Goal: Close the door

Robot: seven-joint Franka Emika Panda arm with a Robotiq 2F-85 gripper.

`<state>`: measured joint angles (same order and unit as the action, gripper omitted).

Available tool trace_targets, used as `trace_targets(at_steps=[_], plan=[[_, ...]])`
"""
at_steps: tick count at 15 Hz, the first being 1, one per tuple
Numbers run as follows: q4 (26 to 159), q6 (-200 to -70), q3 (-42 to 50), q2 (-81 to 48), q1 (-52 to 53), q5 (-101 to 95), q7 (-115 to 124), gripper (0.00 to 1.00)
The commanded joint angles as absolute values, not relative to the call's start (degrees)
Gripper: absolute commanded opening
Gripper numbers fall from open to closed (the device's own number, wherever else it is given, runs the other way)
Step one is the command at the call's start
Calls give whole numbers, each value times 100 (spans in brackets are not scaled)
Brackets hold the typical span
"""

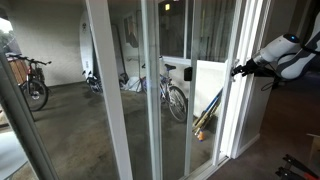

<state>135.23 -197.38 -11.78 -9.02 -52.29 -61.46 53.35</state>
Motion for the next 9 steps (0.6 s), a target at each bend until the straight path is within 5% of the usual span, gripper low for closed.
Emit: trace_targets(at_steps=[1,9], plan=[[13309,-19683,-1331,-1075,-5488,-6418,5738,100],[12991,-19754,-1471,-1174,-6204,-7746,6370,100]])
